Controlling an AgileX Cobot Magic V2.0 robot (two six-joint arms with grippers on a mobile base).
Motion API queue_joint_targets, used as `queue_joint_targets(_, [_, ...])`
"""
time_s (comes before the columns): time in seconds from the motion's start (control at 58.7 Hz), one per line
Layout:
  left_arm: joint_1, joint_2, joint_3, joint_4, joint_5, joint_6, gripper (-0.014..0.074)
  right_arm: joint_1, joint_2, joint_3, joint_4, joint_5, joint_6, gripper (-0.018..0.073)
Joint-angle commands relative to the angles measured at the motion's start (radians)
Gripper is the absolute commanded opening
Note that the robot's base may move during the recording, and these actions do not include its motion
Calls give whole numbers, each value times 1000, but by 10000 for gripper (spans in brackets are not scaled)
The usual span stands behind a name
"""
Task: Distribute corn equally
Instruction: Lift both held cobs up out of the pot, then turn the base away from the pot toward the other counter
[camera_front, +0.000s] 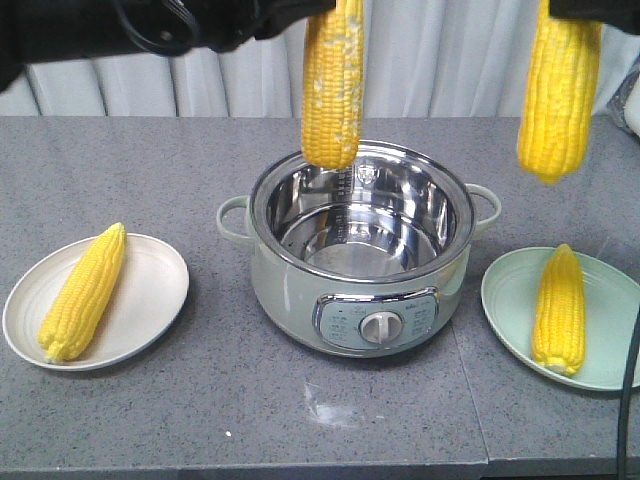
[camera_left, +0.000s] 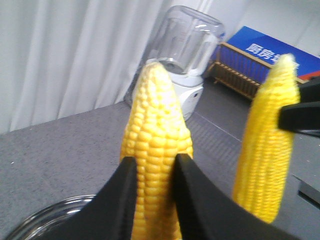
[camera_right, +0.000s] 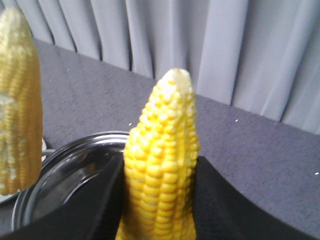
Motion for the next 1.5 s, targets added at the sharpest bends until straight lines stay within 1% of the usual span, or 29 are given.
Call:
queue_joint_targets(0.0, [-1,-98,-33,-34,52,-2,-8,-6,-32,-33,58,29,1,-5])
queue_joint_targets(0.085, [-1,-135,-33,-27,106,-2,-8,-6,-32,-33,105,67,1,-5])
queue_joint_targets(0.153, [-1,-161,-33,17,137,-14,-8,-6,-32,-33,137,91,1,-5])
queue_joint_targets(0.222, [-1,-184,-33,100,168,-72,-8,-6,-32,-33,160,112,1,-5])
queue_joint_targets(0.324, [-1,-221,-33,288,208,-192,-8,-6,-32,-33,187,138,1,-5])
queue_joint_targets(0.392, [-1,-241,-33,387,218,-265,-8,-6,-32,-33,201,148,1,-5])
queue_joint_targets(0.443, [-1,-252,-33,435,218,-307,-7,-6,-32,-33,209,150,1,-5])
queue_joint_targets(0.528, [-1,-260,-33,479,218,-324,-8,-6,-32,-33,227,155,0,-5])
queue_joint_targets(0.682, [-1,-263,-33,480,241,-324,-8,-6,-32,-33,227,158,1,-5])
queue_joint_targets(1.482, [-1,-262,-33,480,237,-324,-8,-6,-32,-33,227,160,0,-5])
